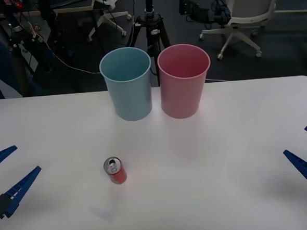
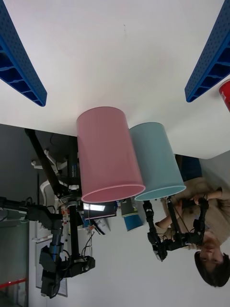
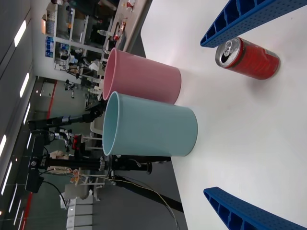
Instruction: Grasp the object on the table and drop it into the matching bin: aluminum can to the light blue bin, PET bottle to the pink bin.
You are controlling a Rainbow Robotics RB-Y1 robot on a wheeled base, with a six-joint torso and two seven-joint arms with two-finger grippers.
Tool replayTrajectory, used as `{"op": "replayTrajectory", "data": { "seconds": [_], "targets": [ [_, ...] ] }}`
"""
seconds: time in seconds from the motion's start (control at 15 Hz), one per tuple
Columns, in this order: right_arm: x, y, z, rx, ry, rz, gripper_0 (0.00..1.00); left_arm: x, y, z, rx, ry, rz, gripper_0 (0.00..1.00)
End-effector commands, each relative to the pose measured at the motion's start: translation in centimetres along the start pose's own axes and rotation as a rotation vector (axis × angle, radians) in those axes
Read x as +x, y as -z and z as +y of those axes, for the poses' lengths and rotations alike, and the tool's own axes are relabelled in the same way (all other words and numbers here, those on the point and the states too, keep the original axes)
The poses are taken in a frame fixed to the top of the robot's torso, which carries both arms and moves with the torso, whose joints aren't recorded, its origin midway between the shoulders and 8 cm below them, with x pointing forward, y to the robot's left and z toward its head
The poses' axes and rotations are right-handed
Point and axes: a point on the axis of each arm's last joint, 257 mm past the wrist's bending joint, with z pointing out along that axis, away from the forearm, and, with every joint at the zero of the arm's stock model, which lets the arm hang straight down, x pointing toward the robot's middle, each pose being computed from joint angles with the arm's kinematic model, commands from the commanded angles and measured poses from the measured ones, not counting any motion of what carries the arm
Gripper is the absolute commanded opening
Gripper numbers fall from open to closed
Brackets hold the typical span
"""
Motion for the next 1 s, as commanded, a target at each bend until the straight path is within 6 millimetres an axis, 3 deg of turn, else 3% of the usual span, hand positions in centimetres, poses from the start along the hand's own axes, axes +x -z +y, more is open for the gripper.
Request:
{"op": "replayTrajectory", "data": {
  "seconds": [0.07,0.53,0.8,1.0],
  "targets": [
    [0.0,0.0,0.0,0.000,0.000,0.000,1.00,-0.2,-0.1,0.6,-0.009,-0.017,0.004,1.00],
    [0.0,0.0,0.0,0.000,0.000,0.000,1.00,0.3,0.2,0.9,-0.008,-0.078,0.030,1.00],
    [0.0,0.0,0.0,0.000,0.000,0.000,1.00,3.1,0.2,1.1,-0.014,-0.170,0.060,1.00],
    [0.0,0.0,0.0,0.000,0.000,0.000,1.00,6.1,0.0,0.0,0.036,-0.169,0.097,1.00]
  ]
}}
